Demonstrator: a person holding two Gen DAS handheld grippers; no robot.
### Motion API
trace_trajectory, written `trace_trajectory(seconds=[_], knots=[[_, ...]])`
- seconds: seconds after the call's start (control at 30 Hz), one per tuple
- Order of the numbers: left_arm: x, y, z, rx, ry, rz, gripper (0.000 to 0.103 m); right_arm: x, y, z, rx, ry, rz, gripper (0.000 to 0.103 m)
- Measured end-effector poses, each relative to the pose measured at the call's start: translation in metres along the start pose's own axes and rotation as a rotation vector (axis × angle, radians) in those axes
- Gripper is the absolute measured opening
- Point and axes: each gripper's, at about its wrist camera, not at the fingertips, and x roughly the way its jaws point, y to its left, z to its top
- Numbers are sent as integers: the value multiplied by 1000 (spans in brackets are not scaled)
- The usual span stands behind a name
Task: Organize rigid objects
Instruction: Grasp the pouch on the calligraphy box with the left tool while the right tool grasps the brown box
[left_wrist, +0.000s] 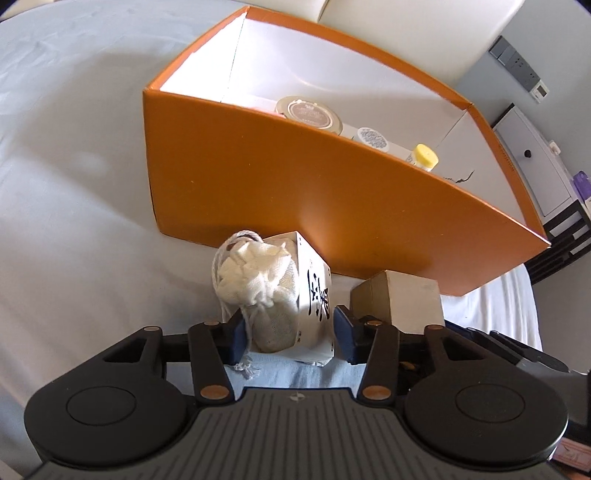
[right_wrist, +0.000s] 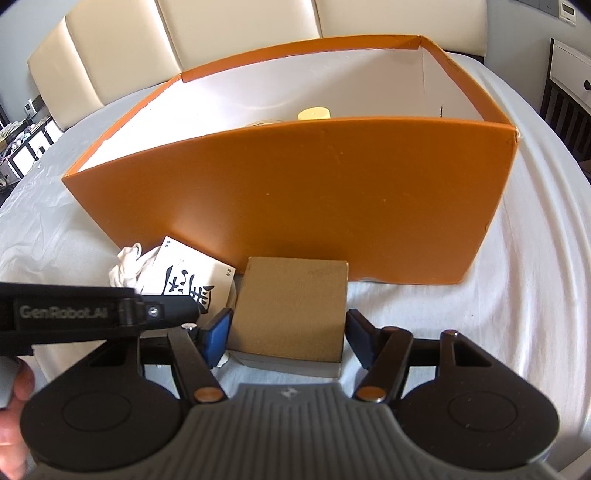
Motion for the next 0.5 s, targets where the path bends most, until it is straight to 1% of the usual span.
trace_trajectory(seconds=[0.1,0.2,0.27,0.33,0.5], knots=[[7,4,2,-25,11,14,55,-1,-2,-2,2,-2,2,65],[11,8,2,-59,16,-4,54,-1,-5,-2,17,-4,8,65],[10,9,2,-61,11,-6,53,-2,-6,-1,20,-4,12,65],[7,8,2,-51,-3,-4,50,-2,-7,-2,16,-5,11,65],[-4,4,0,-14,-46,-25,36,-3,-7,-2,10,-5,11,65]])
